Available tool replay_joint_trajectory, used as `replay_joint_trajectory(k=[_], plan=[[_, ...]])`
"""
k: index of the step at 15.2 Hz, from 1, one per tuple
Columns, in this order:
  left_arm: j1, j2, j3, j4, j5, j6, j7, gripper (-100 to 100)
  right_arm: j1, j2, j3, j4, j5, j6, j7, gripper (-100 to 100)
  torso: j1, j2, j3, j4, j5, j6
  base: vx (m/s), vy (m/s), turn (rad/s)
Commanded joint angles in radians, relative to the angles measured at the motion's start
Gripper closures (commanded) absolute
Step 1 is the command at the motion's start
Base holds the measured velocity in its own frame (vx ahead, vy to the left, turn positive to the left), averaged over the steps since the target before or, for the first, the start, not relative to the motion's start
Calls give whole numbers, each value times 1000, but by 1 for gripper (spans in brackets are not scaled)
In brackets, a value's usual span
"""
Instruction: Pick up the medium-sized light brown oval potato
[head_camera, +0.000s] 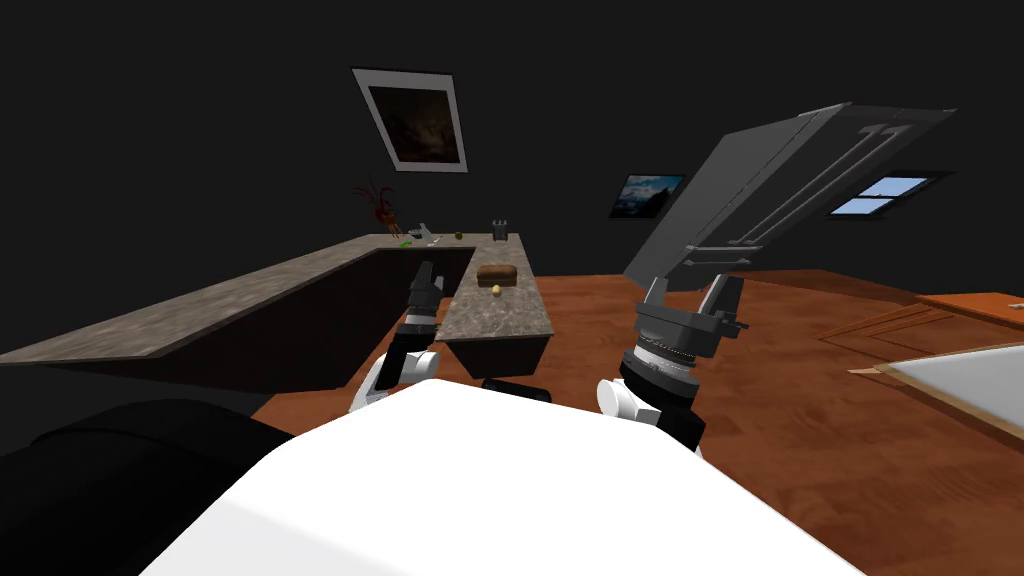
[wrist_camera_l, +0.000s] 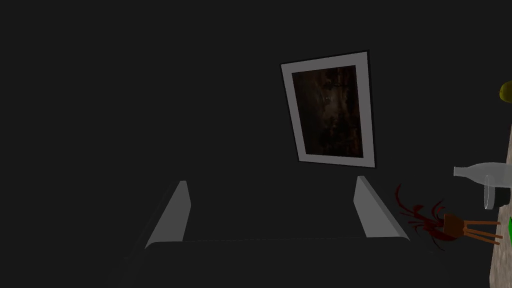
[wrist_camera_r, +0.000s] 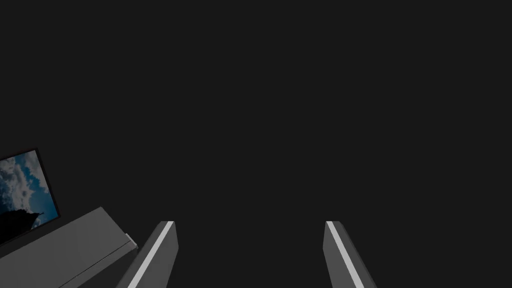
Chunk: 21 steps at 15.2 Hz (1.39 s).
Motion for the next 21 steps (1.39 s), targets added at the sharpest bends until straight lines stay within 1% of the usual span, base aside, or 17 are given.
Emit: replay_joint_trajectory(k=[1,2,4,5,6,7,8,9,10,11,12,13,14,16,17,18,21], plan=[[-2,49,6,13,2,20,-1,-100,0,0,0,0,0,0,0,0,0,0,0,0,0,0,-19,-19,-63],[-2,49,6,13,2,20,-1,-100,0,0,0,0,0,0,0,0,0,0,0,0,0,0,-17,-19,-63],[-12,107,18,38,5,57,-2,-100,0,0,0,0,0,0,0,0,0,0,0,0,0,0,-21,-23,-97],[-12,117,18,38,5,57,-2,-100,0,0,0,0,0,0,0,0,-1,0,0,0,0,0,-22,-28,-111],[-18,147,25,53,7,78,-2,-100,0,0,0,0,0,0,0,0,-1,0,0,0,0,0,-20,-30,-121],[-18,150,25,53,7,78,-2,-100,0,0,0,0,0,0,0,0,-1,0,0,0,0,0,-18,-27,-82],[-24,181,33,70,9,101,-3,-100,0,0,0,0,0,0,0,0,-1,0,0,0,0,0,-21,-27,-91],[-30,204,41,87,11,126,-3,-100,0,0,0,0,0,0,0,0,-1,0,0,0,0,0,-28,-31,-165],[-30,212,41,87,11,126,-3,-100,0,0,0,0,0,0,0,0,-1,0,0,0,0,0,-22,-28,-139],[-37,241,49,106,14,152,-4,-100,0,0,0,0,0,0,0,0,-1,0,0,0,0,0,-15,-36,-151],[-37,241,49,106,14,152,-4,-100,0,0,0,0,0,0,0,0,-1,0,0,0,0,0,-13,-34,-111],[-44,270,58,125,16,180,-5,-100,0,0,0,0,0,0,0,0,-2,0,0,0,0,0,-14,-35,-155],[-44,270,58,125,16,180,-5,-100,0,0,0,0,0,0,0,0,-2,-1,0,0,0,1,-14,-30,-104],[-59,323,76,167,22,238,-6,-100,0,0,0,0,0,0,0,0,-1,-1,-1,0,0,0,-12,-39,-175],[-59,323,76,167,22,239,-6,-100,0,0,0,0,0,0,0,0,-2,-1,-1,0,0,1,-14,-35,-168],[-67,349,86,189,25,270,-7,-100,0,0,0,0,0,0,0,0,-2,-1,-1,0,0,0,-15,-35,-130],[-75,373,96,211,28,301,-8,-100,0,0,0,0,0,0,0,0,-2,-1,-1,0,0,0,-6,-39,-128]])
